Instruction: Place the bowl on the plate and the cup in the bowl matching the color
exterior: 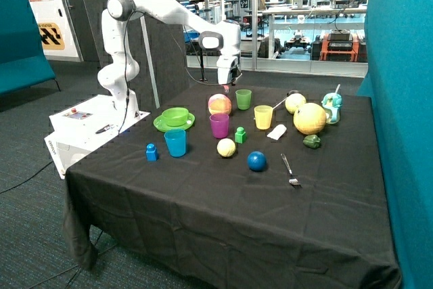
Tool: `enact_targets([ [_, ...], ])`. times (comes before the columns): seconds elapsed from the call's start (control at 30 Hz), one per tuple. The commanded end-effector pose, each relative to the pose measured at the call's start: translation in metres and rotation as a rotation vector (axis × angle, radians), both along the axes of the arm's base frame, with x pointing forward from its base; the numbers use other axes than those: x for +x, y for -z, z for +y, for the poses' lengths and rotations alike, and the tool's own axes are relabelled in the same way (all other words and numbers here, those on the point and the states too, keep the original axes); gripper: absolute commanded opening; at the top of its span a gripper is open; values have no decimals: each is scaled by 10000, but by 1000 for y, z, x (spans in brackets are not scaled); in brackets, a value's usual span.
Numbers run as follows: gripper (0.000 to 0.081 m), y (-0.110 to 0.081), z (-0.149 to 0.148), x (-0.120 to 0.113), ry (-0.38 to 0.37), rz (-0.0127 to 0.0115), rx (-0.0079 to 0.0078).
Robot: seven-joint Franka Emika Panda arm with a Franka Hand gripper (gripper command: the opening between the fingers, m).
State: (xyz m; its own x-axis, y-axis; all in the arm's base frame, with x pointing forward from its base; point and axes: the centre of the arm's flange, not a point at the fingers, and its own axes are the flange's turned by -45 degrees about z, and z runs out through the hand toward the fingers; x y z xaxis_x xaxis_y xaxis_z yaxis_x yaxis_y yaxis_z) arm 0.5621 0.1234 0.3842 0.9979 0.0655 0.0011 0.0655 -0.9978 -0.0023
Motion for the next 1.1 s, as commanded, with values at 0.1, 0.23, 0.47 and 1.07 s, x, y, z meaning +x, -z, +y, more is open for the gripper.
enact_targets([
  [0.1, 682, 13, 21, 22, -89, 9, -24],
  [0.23, 679, 16, 20, 30, -94, 9, -24],
  [0.47, 677, 22, 20, 39, -67, 9, -24],
  [1.07, 654, 42, 30, 45, -191, 9, -24],
])
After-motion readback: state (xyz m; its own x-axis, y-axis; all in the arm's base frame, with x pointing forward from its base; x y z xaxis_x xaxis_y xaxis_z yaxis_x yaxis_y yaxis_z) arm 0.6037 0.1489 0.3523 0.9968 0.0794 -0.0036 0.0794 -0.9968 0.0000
